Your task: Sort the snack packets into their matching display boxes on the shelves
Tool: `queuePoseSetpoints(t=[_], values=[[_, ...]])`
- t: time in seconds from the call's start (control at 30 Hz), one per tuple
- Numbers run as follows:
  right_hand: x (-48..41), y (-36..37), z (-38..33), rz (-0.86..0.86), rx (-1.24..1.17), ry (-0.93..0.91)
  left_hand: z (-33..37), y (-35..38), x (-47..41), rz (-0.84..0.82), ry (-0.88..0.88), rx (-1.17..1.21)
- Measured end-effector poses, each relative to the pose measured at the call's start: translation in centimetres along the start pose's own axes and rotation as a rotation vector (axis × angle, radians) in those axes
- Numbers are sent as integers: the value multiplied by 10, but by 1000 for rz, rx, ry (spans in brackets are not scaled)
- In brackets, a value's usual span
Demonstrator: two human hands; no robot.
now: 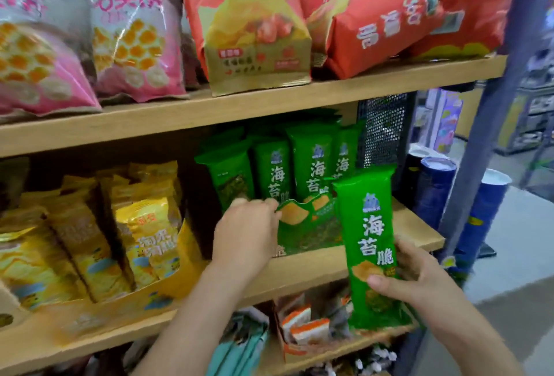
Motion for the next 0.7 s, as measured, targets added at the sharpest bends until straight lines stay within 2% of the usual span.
queuePoseSetpoints(t=[0.2,0.37,0.5,0.63,0.7], values=[[-18,33,-39,-237,-140,-104,8,-7,25,13,-15,-23],[-17,54,-71,-271,-176,-281,19,-26,52,-56,42,14],[-8,66,-95,-198,-247,-478,22,-45,66,-106,-2,104],[-10,83,-95,-174,-34,-517,12,-61,72,-96,-153,263],[-15,83,-93,-157,105,-503,5,-74,75,-7,-226,284]])
Point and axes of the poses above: each hand's wrist, its own x-axis away from the middle knuckle, its own y-axis out of the palm, z = x × y, the point moved 4 cm from there along -x, towards the middle knuckle, and after that the axes turned 13 degrees about -x, right-handed, at the moved point
